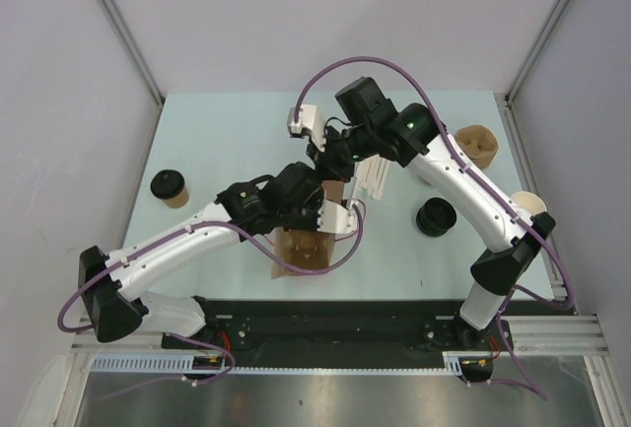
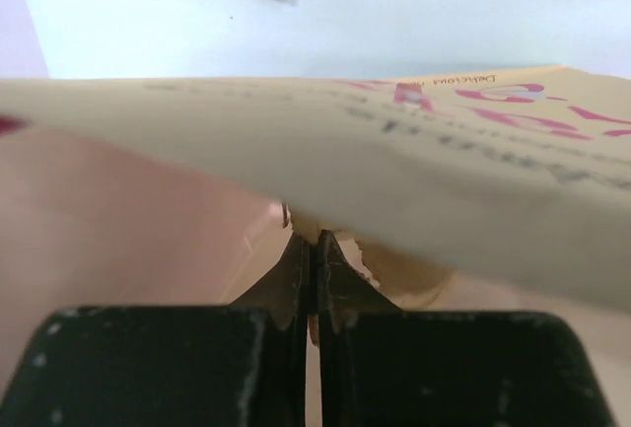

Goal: Pack the takeout coffee

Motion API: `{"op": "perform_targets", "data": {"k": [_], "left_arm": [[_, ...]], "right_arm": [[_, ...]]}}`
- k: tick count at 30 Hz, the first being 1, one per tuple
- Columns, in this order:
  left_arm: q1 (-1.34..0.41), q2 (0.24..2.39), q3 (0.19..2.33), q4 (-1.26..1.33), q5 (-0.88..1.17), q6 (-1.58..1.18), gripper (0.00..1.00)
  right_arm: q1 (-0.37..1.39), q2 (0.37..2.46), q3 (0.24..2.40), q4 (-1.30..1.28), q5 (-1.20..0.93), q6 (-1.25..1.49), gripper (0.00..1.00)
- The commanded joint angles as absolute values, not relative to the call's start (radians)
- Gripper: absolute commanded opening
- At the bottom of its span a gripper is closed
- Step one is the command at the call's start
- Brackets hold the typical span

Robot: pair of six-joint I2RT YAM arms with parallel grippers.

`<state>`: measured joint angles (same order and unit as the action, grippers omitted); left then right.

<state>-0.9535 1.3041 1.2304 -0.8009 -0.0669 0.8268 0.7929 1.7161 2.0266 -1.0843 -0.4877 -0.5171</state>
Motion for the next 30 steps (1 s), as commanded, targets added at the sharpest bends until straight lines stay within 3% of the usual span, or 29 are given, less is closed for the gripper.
{"op": "perform_targets", "data": {"k": [1, 7, 10, 11, 13, 16, 30], "left_arm": [[-0.934, 1.310, 1.261, -0.815, -0.049, 0.799, 0.00], [-0.925, 1.313, 1.270, -0.815, -0.048, 0.788, 0.00], [-0.923, 1.312, 1.275, -0.810, -0.046, 0.795, 0.13], [-0.923, 1.309, 1.281, -0.808, -0.045, 0.796, 0.23], [-0.923, 1.305, 1.302, -0.805, -0.043, 0.799, 0.33], [-0.923, 1.307, 1.344, -0.808, -0.051, 0.804, 0.41], [-0.925, 1.253, 1.422, -0.834, -0.009, 0.831, 0.46]], "right_arm": [[0.767, 1.701, 2.031, -1.062, -0.525, -0.515, 0.00], [0.727, 1.723, 2.039, -1.057, -0.551, -0.499, 0.00], [0.719, 1.729, 2.045, -1.061, -0.566, -0.499, 0.00], [0.718, 1.730, 2.043, -1.062, -0.569, -0.499, 0.00], [0.719, 1.730, 2.045, -1.062, -0.578, -0.500, 0.00], [0.719, 1.735, 2.042, -1.063, -0.583, -0.502, 0.00], [0.719, 1.747, 2.046, -1.063, -0.581, -0.503, 0.00]]}}
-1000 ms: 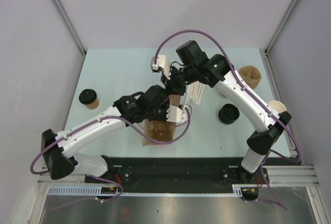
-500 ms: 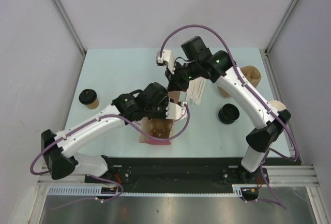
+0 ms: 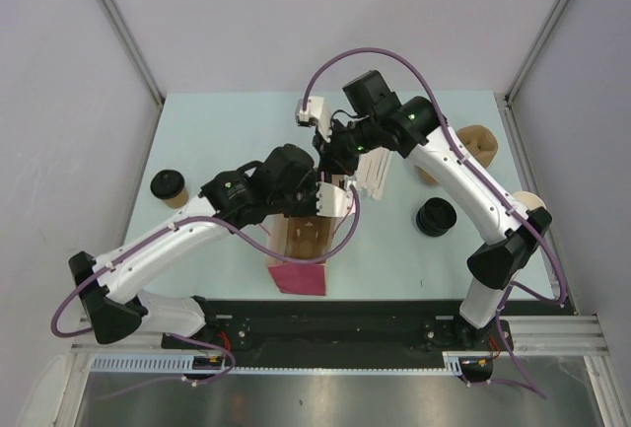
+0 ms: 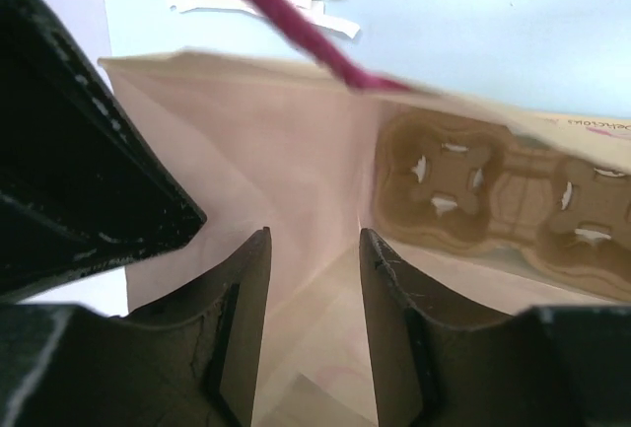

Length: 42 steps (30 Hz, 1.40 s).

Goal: Pack the takeout coffee

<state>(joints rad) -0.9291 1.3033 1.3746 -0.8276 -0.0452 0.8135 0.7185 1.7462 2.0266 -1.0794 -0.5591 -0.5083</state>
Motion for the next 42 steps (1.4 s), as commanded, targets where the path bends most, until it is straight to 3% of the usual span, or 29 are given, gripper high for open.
{"op": "perform_targets", "data": {"k": [1, 16, 25, 29, 36, 40, 42], "left_arm": [[-0.925, 1.244, 1.422, -0.839, 0.021, 0.833, 0.46], [-0.925, 1.163, 1.462, -0.793, 0.123, 0.818, 0.57], [-0.917, 1.097, 1.491, -0.681, 0.170, 0.718, 0.58], [-0.873, 1.075, 1.569, -0.631, 0.216, 0.600, 0.63], [-0.617, 1.091, 1.713, -0.620, 0.241, 0.361, 0.74], [-0.430, 1.132, 1.738, -0.724, 0.245, 0.285, 0.86], [-0.300, 1.164, 1.729, -0.791, 0.256, 0.235, 0.98]], "right_arm": [[0.718, 1.747, 2.048, -1.063, -0.583, -0.503, 0.00], [0.741, 1.732, 2.005, -1.048, -0.571, -0.482, 0.00], [0.739, 1.717, 1.985, -1.037, -0.552, -0.486, 0.00], [0.732, 1.710, 1.997, -1.032, -0.554, -0.480, 0.00], [0.738, 1.680, 1.970, -1.032, -0.566, -0.480, 0.00], [0.736, 1.658, 1.941, -1.022, -0.545, -0.468, 0.00], [0.735, 1.655, 1.934, -1.017, -0.531, -0.463, 0.00]]}}
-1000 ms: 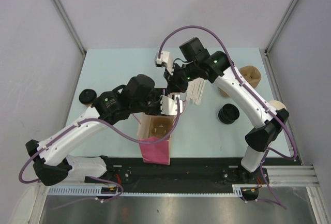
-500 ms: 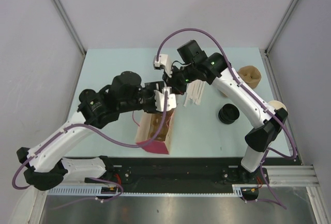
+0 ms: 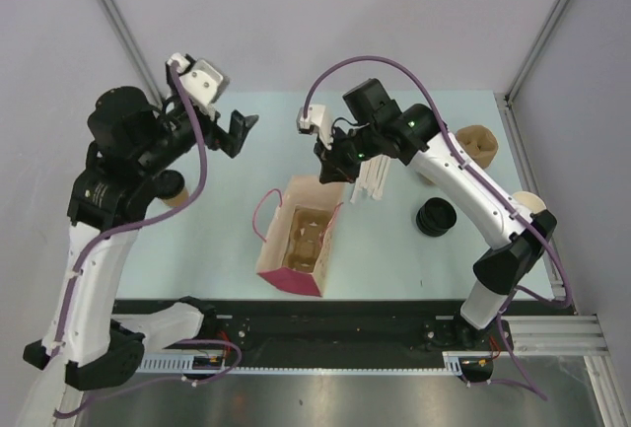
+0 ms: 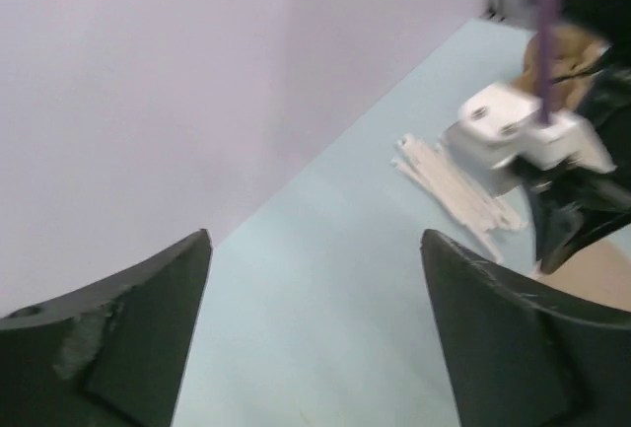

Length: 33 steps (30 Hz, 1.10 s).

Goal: Pack the takeout coffee

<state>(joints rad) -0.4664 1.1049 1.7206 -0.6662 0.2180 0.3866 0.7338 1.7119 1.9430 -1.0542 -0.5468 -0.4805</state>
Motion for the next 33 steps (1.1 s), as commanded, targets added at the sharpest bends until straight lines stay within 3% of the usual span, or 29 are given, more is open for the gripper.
{"op": "perform_targets", "data": {"k": [1, 7, 13, 22, 33], "left_arm": [[-0.254, 1.178, 1.721, -0.817, 0.276, 0.210, 1.00], [0.114, 1.313, 1.674, -0.955, 0.299, 0.179, 1.00], [0.309, 1.482, 1.652, -1.042, 0.224, 0.231, 0.99], [0.440, 1.678, 1.611, -0.996, 0.239, 0.279, 0.99], [0.446, 1.773, 1.612, -0.960, 0.273, 0.301, 0.99]], "right_arm": [[0.735, 1.652, 1.927, -1.016, -0.526, -0.462, 0.00], [0.723, 1.655, 1.924, -1.011, -0.502, -0.457, 0.00], [0.710, 1.661, 1.917, -1.005, -0.511, -0.456, 0.00], [0.703, 1.648, 1.878, -0.977, -0.514, -0.443, 0.00], [0.696, 1.651, 1.861, -0.974, -0.523, -0.449, 0.00]]}}
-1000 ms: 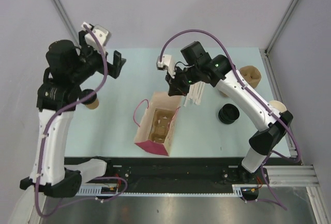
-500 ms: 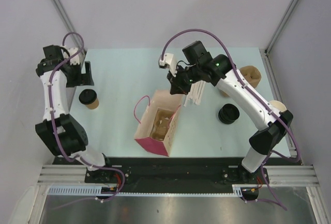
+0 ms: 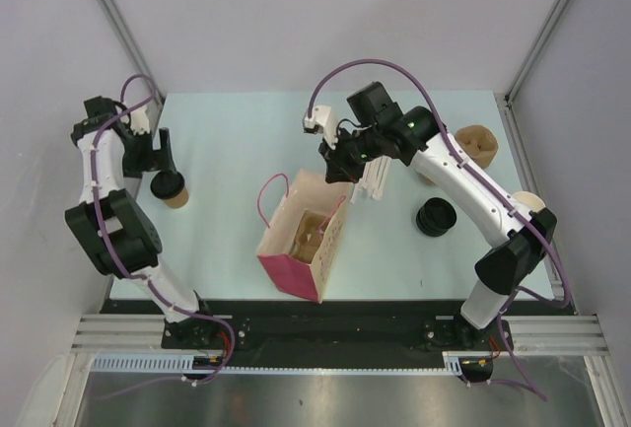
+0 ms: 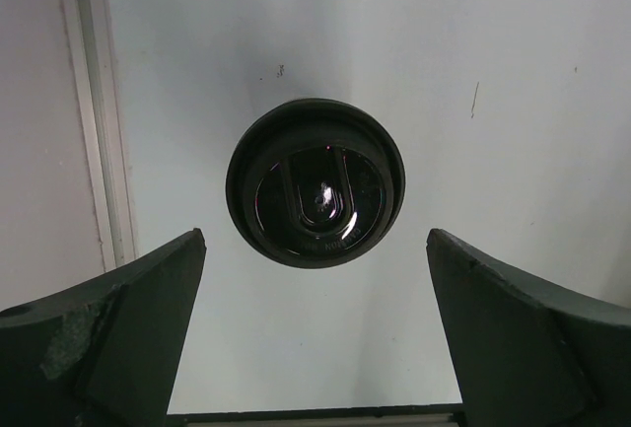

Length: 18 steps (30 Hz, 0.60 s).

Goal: Pack the takeout coffee

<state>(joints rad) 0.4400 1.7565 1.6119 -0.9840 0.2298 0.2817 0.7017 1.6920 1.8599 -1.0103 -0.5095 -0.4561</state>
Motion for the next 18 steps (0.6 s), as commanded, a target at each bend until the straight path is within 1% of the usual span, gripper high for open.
{"op": "perform_targets", "data": {"k": [1, 18], "left_arm": [[0.446, 1.776, 1.608, -0.956, 0.272, 0.301, 1.00], [0.446, 1.818, 1.563, -0.907, 0.267, 0.281, 0.98]], "right_arm": [[0.692, 1.652, 1.861, -0.973, -0.525, -0.451, 0.00], [0.683, 1.658, 1.847, -0.969, -0.543, -0.453, 0.00]]}}
